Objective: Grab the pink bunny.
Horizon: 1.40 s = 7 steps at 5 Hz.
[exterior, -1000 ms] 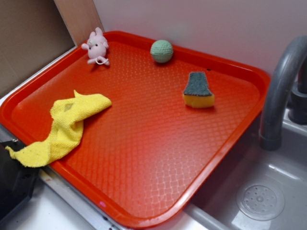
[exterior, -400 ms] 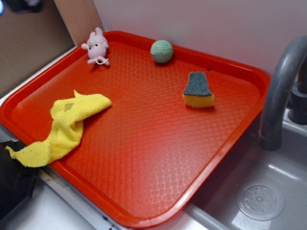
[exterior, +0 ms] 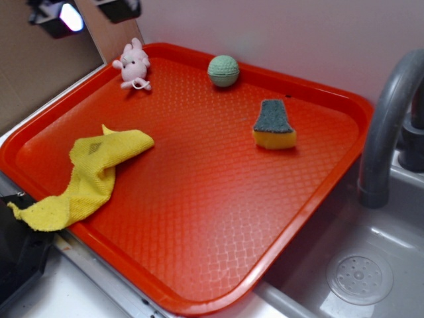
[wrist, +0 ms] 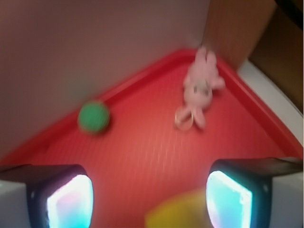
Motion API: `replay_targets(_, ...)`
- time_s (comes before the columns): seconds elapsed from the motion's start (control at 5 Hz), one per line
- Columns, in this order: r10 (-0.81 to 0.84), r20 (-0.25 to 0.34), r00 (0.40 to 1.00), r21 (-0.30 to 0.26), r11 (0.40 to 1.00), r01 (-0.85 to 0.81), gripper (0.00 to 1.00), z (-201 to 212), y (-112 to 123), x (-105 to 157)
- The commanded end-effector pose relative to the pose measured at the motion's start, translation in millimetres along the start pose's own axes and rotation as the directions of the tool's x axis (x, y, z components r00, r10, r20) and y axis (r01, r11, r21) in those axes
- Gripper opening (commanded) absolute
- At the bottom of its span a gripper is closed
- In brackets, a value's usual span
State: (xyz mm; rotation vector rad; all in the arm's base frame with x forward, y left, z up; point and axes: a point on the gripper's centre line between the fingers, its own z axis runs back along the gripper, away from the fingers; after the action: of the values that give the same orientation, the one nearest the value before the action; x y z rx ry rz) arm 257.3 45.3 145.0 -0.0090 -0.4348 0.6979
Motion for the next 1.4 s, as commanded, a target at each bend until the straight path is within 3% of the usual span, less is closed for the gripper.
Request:
replay_targets(0.0, -0.002, 0.137, 0.991, 0.058, 0.998, -0.006, 1.0, -41.2, 6.5, 57.5)
replay_targets(0.6, -0.094, 0.158, 0.983, 0.223, 0.973, 0.057, 1.0, -92.9, 51.1, 63.5)
replay_targets(1.0, -0.139, 0.073, 0.988, 0.242, 0.963, 0.117, 1.0, -125.8, 64.2, 51.5)
replay_targets(1.2, -0.131, 0.05, 0.99, 0.23, 0.966, 0.116, 0.69, -127.2, 63.4, 50.5)
